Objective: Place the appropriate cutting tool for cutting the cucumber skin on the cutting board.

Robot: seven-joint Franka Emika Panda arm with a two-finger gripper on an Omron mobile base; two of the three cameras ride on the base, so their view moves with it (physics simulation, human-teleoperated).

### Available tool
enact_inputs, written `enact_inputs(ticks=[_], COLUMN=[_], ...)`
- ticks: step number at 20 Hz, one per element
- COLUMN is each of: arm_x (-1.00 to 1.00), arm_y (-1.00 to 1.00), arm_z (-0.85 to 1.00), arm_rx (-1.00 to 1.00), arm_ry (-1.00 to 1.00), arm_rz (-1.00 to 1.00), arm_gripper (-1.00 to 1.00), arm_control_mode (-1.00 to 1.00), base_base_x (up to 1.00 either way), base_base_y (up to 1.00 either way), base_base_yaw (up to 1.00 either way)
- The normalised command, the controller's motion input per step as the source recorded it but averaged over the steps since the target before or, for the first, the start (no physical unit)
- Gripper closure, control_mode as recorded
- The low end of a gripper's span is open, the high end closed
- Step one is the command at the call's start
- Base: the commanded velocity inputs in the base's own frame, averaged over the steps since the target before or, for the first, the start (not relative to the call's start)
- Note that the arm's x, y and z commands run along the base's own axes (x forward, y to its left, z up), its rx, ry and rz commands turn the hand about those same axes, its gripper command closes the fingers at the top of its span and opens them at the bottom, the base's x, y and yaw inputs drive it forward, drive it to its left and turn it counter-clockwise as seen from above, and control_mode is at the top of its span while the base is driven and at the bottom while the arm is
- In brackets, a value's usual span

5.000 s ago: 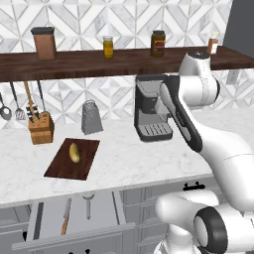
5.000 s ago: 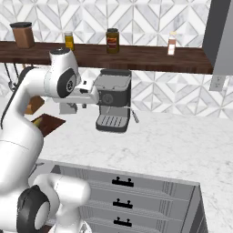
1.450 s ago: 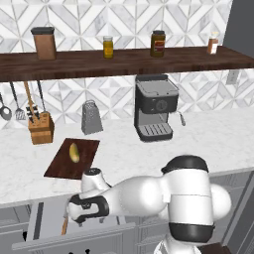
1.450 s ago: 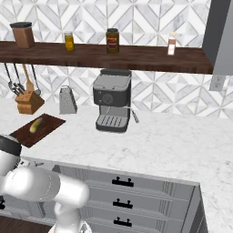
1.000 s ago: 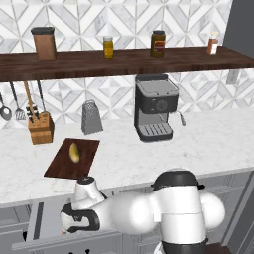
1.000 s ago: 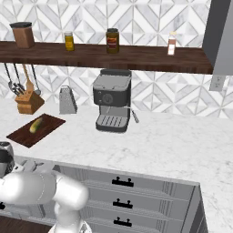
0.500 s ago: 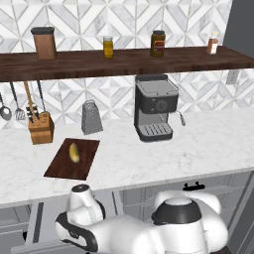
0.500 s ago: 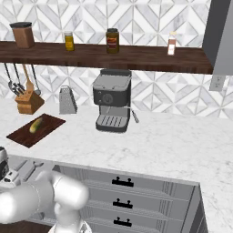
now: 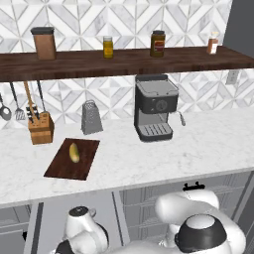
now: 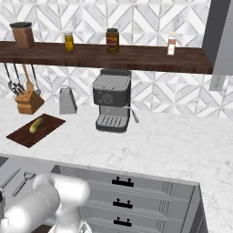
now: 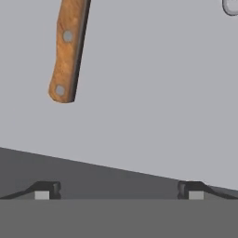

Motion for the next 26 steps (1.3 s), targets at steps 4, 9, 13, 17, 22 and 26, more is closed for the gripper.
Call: enact_inputs(ticks=[4, 9, 13, 17, 22, 26], arm_x=[-1.0, -0.45, 0.0, 0.29, 0.53, 0.64], arm_y=[0.19, -0.02, -0.1, -0.52, -0.71, -0.76], arm_z=[-0.17, 0.09, 0.64, 0.54, 0.22, 0.0], arm_rx=[0.03, 0.01, 0.01, 0.02, 0.0, 0.0], arm_ry=[-0.04, -0.09, -0.11, -0.08, -0.02, -0.03], arm_rz=[0.0, 0.0, 0.0, 0.0, 0.0, -0.06], arm_gripper=[-1.0, -1.0, -1.0, -1.0, -1.0, -1.0], arm_control_mode=[-1.0, -1.0, -1.0, -1.0, -1.0, -1.0], base_base_x=[0.0, 0.0, 0.0, 0.0, 0.0, 0.0], base_base_y=[0.0, 0.0, 0.0, 0.0, 0.0, 0.0], base_base_yaw=[0.0, 0.0, 0.0, 0.0, 0.0, 0.0])
